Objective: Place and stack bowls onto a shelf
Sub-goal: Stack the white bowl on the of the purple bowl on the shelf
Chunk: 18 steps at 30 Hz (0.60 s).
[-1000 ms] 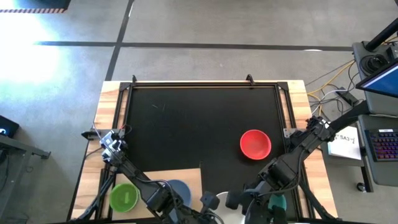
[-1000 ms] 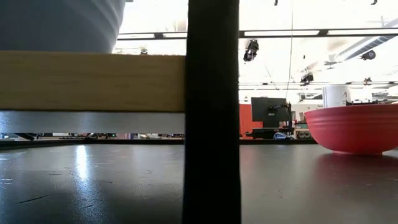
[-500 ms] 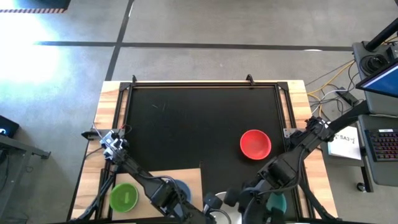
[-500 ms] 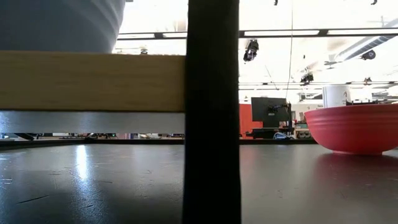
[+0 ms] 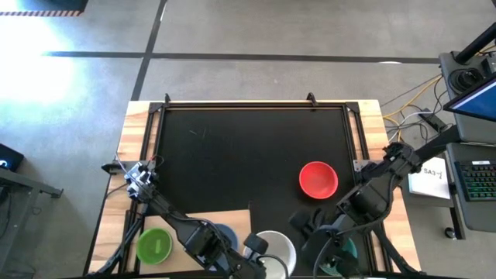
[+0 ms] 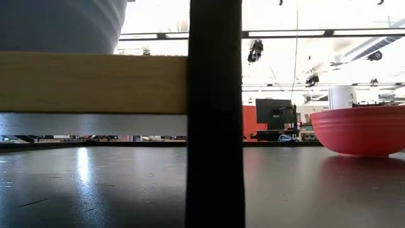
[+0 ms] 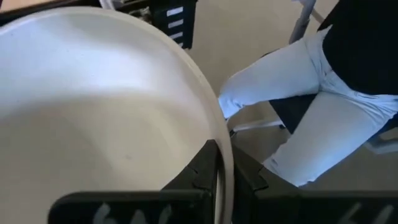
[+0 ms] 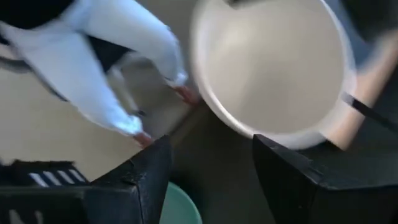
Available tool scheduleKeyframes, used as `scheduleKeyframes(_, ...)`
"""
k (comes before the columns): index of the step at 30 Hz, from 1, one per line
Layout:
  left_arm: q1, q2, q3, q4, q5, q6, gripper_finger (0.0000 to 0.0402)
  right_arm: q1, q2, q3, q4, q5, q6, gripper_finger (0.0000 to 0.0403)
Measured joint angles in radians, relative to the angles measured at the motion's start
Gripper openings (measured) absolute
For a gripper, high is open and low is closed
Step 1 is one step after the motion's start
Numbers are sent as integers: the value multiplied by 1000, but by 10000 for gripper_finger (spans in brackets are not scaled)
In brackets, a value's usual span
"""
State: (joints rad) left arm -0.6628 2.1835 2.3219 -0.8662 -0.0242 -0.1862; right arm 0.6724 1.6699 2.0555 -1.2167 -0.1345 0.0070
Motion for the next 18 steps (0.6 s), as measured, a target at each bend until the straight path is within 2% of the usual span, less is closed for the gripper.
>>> scheduleKeyframes(4, -11, -24, 0, -69, -23, -75, 0, 0, -6, 42, -185, 151, 101, 214)
scheduleKeyframes(8, -43, -42, 2, -173, -87, -212, 0, 0, -6, 4, -305, 276, 242, 214)
scheduleKeyframes(11, -88, -58, 1, -252, -155, -321, 0, -1, -6, -45, -351, 293, 322, 215)
scheduleKeyframes(18, -205, -85, -2, -435, -348, -646, 0, 0, -15, -192, -327, 293, 381, 215)
